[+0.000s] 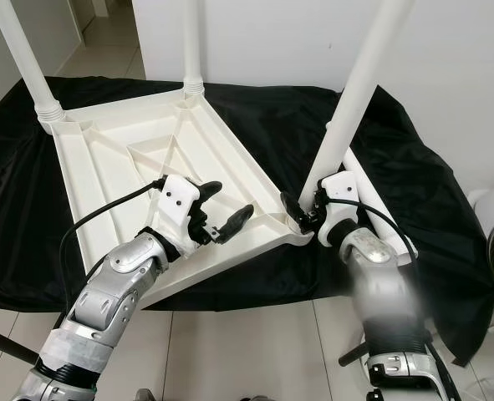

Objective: Building children table

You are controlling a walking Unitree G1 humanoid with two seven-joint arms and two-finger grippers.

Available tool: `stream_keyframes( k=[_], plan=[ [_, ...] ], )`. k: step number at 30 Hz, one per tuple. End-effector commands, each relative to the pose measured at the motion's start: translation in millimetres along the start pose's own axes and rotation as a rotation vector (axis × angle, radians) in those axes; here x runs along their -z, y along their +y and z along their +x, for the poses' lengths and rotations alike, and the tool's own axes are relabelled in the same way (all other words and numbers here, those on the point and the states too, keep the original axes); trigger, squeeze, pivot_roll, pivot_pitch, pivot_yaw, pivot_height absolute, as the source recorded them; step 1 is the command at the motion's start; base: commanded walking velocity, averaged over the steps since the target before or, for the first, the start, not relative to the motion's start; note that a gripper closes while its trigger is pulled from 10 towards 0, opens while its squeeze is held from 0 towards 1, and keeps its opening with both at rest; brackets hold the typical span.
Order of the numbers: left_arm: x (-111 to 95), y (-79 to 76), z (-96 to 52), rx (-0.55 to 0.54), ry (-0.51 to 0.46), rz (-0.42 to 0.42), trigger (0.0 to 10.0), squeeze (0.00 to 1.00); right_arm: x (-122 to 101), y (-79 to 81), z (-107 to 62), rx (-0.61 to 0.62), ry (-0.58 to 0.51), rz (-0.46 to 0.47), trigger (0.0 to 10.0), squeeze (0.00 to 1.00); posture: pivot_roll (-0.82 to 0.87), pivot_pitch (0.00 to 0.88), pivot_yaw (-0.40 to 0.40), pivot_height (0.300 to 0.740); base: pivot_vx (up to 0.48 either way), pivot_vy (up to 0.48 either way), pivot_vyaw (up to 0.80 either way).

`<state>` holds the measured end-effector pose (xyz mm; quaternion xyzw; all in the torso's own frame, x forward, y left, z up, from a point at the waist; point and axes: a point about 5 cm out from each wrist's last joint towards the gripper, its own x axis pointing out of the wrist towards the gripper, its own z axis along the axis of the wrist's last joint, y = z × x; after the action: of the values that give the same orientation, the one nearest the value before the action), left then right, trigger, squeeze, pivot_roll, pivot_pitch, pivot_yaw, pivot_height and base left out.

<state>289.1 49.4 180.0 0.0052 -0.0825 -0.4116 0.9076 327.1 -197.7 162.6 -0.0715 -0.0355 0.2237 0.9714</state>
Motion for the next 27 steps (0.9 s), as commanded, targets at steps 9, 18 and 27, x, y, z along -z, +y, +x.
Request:
stream_keyframes(
  k=[9,18,27],
  plan=[
    [-3,-5.2,1.3,0.027,-0.004,0.0,10.0,0.0,8,-3.4,-4.3,0.003,-0.003,0.061,10.0,0.0,-0.03,0.065,-0.021,0.74,0.0,0.0,0.0],
    [-3,-5.9,0.0,0.027,0.001,-0.003,10.0,0.0,10,-4.1,-5.0,0.107,0.008,0.104,10.0,0.0,-0.03,0.07,-0.025,0.74,0.0,0.0,0.0],
    [-2,-6.9,-1.7,0.026,0.004,-0.01,10.0,0.0,16,11.8,-5.4,0.311,0.055,0.222,10.0,0.0,-0.03,0.071,-0.031,0.74,0.0,0.0,0.0]
  ],
)
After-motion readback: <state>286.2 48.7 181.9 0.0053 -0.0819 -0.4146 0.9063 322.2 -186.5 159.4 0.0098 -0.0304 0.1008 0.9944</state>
